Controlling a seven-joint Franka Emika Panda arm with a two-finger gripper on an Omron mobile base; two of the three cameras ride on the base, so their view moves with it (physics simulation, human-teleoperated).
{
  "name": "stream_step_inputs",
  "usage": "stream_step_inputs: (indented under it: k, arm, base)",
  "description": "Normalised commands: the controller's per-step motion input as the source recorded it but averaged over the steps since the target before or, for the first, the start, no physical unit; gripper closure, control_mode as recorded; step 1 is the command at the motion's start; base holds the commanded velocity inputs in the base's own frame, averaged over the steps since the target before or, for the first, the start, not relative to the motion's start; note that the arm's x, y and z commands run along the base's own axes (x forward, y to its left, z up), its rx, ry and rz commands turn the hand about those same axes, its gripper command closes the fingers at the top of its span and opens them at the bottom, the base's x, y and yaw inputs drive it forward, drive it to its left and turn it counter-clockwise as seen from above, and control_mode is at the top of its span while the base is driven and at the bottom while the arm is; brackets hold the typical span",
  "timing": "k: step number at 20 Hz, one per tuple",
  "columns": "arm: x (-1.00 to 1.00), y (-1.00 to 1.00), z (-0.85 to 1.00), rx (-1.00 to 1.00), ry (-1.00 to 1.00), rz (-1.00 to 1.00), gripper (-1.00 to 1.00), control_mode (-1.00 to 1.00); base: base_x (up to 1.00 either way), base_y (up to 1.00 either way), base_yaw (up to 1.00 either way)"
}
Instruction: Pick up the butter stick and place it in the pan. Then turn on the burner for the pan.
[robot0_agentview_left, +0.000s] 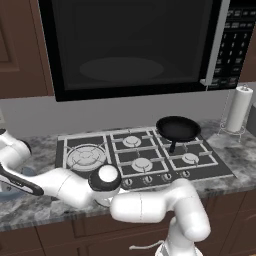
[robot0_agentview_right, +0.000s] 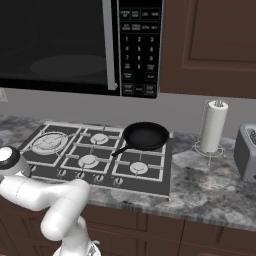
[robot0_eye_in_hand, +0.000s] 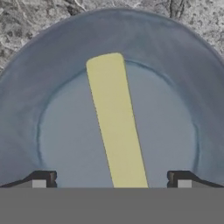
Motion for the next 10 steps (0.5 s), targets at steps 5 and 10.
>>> stream_step_inputs:
  k: [5, 10]
  arm:
    - [0.12, 0.06, -0.06, 0.00, 0.00, 0.05, -1.00, -1.00]
    - [0.18, 0.09, -0.02, 0.00, 0.00, 0.04, -1.00, -1.00]
  base:
    - [0.00, 0.00, 0.00]
    - [0.00, 0.00, 0.00]
